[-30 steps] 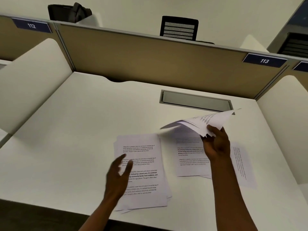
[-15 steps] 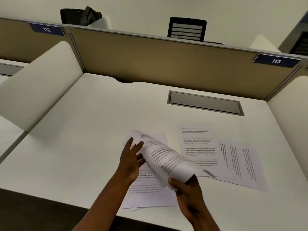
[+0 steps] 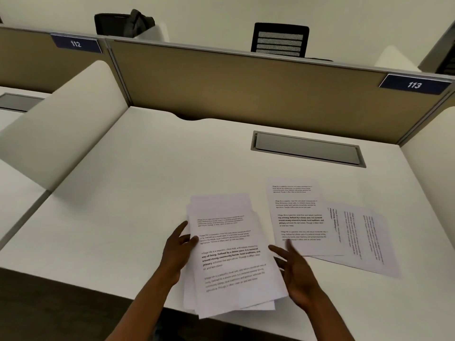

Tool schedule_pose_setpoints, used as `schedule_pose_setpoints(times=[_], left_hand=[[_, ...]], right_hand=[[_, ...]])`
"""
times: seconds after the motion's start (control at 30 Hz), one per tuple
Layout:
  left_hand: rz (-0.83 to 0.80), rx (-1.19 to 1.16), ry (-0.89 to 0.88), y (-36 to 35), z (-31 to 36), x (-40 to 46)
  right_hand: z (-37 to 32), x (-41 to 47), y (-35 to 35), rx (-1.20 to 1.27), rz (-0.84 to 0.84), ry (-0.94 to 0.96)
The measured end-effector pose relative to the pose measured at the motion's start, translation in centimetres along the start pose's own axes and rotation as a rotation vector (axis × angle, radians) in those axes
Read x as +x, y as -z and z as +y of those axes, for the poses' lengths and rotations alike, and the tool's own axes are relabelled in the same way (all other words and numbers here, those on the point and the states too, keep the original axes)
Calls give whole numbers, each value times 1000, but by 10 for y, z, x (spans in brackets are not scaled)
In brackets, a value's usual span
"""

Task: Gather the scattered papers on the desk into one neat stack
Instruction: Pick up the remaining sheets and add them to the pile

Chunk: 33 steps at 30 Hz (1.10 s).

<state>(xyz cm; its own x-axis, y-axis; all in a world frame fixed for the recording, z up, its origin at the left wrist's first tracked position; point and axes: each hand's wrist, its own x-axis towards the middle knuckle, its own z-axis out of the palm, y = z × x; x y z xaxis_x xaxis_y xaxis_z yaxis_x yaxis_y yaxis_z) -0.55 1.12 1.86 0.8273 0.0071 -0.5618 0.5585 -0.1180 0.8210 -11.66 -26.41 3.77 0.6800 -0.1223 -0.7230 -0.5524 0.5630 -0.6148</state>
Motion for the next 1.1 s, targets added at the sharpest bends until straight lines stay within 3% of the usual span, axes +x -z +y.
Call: schedule_pose_setpoints(times=[0.1, 0.17, 0.37, 0.47, 0.63, 0.83, 1.1], left_hand=[[79, 56, 16, -8, -6, 1], [52, 89, 20, -12, -10, 2], [49, 81, -114, -10, -3, -1], [53, -8, -103, -6, -3, 4], [-13, 80, -98, -9, -15, 1], [53, 162, -152, -10, -16, -1], [9, 235, -162, -13, -29, 0]], right_hand=[[4, 8, -18, -398, -1, 73], [9, 18, -26, -539, 7, 151], [-4, 23, -41, -484, 3, 366], [-7, 31, -41, -460, 6, 371], [10, 45, -43, -613, 40, 314], [14, 54, -42, -693, 133, 421], [34, 61, -41, -931, 261, 467]])
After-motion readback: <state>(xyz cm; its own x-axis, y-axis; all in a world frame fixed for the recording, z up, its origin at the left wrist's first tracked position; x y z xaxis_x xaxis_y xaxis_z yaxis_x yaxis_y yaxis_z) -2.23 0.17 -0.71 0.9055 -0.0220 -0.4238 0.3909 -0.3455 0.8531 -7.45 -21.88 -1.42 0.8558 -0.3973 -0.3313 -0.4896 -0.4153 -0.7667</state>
